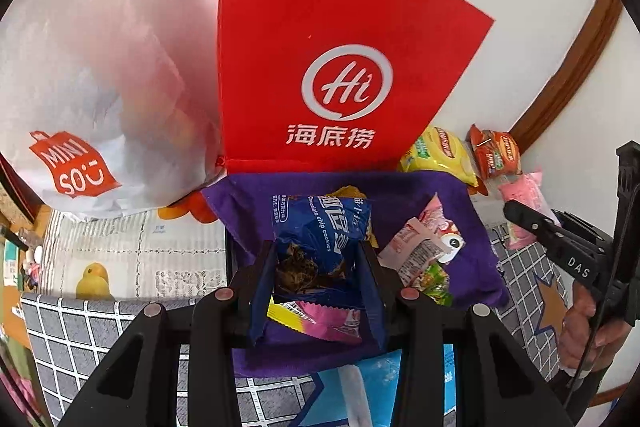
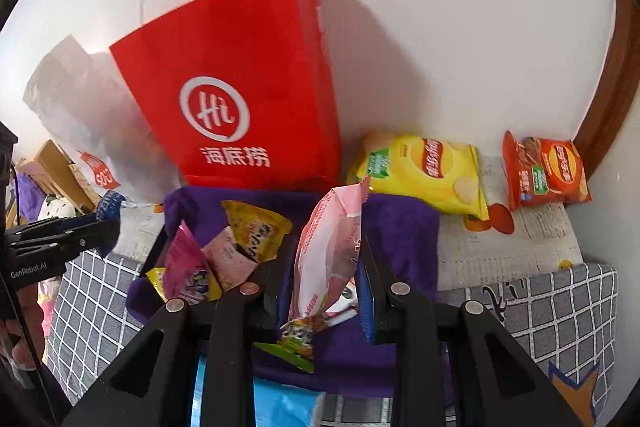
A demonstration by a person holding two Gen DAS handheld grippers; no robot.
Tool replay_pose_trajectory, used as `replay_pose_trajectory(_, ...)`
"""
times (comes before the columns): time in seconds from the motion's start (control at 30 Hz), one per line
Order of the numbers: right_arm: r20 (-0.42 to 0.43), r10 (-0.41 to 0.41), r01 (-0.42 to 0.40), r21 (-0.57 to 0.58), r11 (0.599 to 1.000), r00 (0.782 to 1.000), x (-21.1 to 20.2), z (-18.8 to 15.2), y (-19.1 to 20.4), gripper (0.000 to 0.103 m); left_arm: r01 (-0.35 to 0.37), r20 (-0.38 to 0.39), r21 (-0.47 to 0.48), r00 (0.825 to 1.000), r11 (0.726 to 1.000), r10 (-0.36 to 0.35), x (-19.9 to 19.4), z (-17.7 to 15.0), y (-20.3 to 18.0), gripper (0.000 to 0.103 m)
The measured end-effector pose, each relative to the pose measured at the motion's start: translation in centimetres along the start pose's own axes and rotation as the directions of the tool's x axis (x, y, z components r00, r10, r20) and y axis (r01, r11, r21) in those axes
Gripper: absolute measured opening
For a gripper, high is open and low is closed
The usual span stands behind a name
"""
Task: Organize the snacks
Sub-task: 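Carry the pink wrapper and blue bag up over the purple cloth with both tools, then lower both snacks onto the purple cloth and open both tools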
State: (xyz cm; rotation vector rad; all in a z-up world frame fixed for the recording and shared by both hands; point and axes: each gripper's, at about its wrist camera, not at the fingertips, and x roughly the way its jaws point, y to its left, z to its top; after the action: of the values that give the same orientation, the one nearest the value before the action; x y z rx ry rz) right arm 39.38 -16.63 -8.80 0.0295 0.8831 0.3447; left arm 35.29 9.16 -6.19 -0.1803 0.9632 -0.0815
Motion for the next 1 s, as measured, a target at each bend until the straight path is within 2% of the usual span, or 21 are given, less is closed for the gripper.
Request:
replay_pose_trajectory(0.2,-0.056,-0.01,0.01,-0.002,1.0,0.998,1.4,-0.3,-0.9,0.028,0.016,-0.021,-0.007,1.0,1.0,-0.016,0.9,-0.1,-0.1,0.038)
replay_pose_trajectory(0.37,-0.117,0.016,-0.018,-0.015,1.0,0.993,2.7,-0.7,-0.8,0.027,0.041,-0.045,-0.002,0.998,0.999,-0.042,1.8,-0.4,-0.7,0.038)
replay_pose_trajectory(0.57,-0.146,-0.004,-0.003,-0.042,0.999,0.989,4.2,-1.3,-0.3,0.025,0.058,-0.083,0.002,0.995,0.998,-0.057,3.4,-0.8,-1.4,0.038)
replay_pose_trajectory(0.87,-0.218,0.034,-0.049,-0.064,0.997,0.975,6.1,-2.3,0.9,0.025,0.067,-0.135,-0.003,0.989,0.998,-0.067,5.3,-1.3,-2.0,0.038)
replay_pose_trajectory(1.0,-0.233,0.01,-0.033,-0.093,0.995,0.972,6.9,-2.7,1.7,0.026,0.066,-0.149,-0.002,0.987,0.998,-0.066,5.7,-1.5,-2.2,0.038)
